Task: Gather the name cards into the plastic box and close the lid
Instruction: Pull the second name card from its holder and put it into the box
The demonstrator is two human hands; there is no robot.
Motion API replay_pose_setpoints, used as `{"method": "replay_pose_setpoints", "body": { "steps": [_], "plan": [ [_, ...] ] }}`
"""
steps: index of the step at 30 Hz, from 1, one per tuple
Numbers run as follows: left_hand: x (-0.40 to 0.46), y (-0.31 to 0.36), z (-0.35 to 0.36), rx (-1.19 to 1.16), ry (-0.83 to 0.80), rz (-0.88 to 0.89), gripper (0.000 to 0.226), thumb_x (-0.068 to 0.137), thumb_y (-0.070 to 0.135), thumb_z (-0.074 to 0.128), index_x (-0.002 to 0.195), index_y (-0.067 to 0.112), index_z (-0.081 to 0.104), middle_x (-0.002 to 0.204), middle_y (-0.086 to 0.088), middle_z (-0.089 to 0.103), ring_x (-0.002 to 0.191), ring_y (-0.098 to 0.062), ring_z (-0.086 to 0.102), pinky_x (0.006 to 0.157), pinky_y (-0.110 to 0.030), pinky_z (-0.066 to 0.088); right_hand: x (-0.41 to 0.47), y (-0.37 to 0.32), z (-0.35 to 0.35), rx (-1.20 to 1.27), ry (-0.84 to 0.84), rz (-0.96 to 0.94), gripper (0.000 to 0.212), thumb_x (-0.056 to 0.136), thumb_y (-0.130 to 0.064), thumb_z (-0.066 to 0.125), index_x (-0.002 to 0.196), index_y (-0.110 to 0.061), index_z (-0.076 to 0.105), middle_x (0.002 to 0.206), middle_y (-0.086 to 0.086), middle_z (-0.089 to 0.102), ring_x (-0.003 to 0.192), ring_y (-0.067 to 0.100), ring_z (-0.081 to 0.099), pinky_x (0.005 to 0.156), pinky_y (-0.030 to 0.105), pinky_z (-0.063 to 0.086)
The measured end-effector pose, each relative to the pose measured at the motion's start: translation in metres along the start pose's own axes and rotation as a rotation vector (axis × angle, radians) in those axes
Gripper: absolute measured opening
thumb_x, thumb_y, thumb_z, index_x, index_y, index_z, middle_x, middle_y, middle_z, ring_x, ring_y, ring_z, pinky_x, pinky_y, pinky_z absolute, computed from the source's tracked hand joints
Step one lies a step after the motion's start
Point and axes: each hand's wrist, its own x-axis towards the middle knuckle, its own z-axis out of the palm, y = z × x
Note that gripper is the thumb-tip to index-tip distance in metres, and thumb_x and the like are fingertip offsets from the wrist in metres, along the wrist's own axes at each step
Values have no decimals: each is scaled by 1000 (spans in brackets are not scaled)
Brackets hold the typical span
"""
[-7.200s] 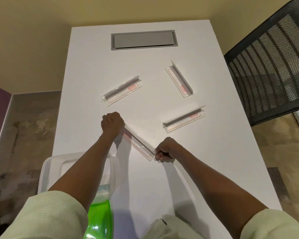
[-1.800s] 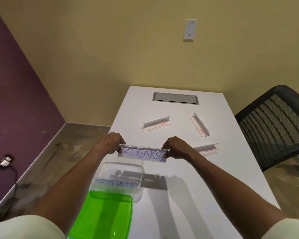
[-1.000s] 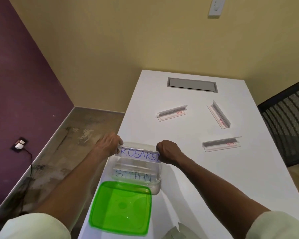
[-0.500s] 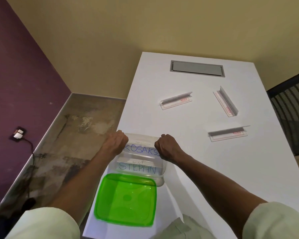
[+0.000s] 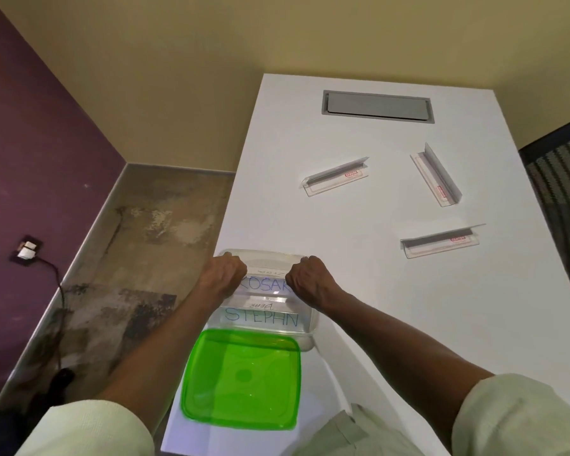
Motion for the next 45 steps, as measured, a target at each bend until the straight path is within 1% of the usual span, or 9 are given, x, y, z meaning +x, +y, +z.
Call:
{"method": "replay_pose_setpoints", "body": {
  "steps": [14,21,26,29,31,33,38,42,45],
  "plan": [
    [13,7,24,-68,0,-29,29,93,0,39,110,12,61,114,-8,61,111,-25,57,84,-35,49,14,-2,2,94,-23,-2,35,90,9,40,86,-20,59,94,2,66,85,25,63,66,29,34],
    [12,11,24,-63,9,-26,31,94,-2,35,117,9,53,119,-9,55,115,-26,51,88,-36,46,19,-4,3,158,-41,75,33,91,5,43,90,-16,69,93,3,71,84,24,65,66,27,36],
    [11,12,14,-59,33,-17,28,97,5,37,118,12,53,118,-8,57,110,-25,55,86,-35,45,12,1,-4,215,43,49,29,91,4,40,95,-10,65,95,9,68,86,29,64,61,30,34],
    [12,17,-2,-98,39,-71,24,93,8,46,106,17,64,108,-7,67,99,-26,65,80,-35,50,0,12,-13,281,120,46,23,87,4,43,86,-7,63,85,13,66,76,32,62,56,32,31],
    [12,22,-13,-128,52,-92,17,92,14,53,102,16,67,103,-8,69,94,-28,69,76,-34,51,-11,20,-21,323,199,55,16,77,6,56,66,-5,59,64,15,62,55,31,55,50,28,27],
    [12,30,-25,-164,69,-112,14,90,21,62,100,15,69,99,-8,71,87,-28,70,70,-33,51,-27,27,-26,343,265,82,28,59,7,71,49,-9,50,45,11,51,37,27,40,44,22,21],
    [13,53,-54,-282,190,-144,16,91,27,60,89,14,69,88,-7,71,77,-27,69,61,-28,39,-61,49,-15,320,378,180,49,51,4,73,50,-17,29,40,7,43,42,25,21,44,21,16],
    [14,76,-79,-379,281,-155,21,94,25,55,88,10,68,87,-11,70,76,-30,68,67,-31,52,-96,68,-2,326,402,259,50,52,5,70,52,-16,25,45,3,22,42,24,19,45,23,14],
    [18,96,-97,-430,339,-157,24,94,25,53,90,8,69,90,-14,70,81,-34,68,72,-34,54,-125,84,9,338,396,301,49,52,5,67,53,-16,23,47,3,19,42,24,18,46,22,11]
  ]
}}
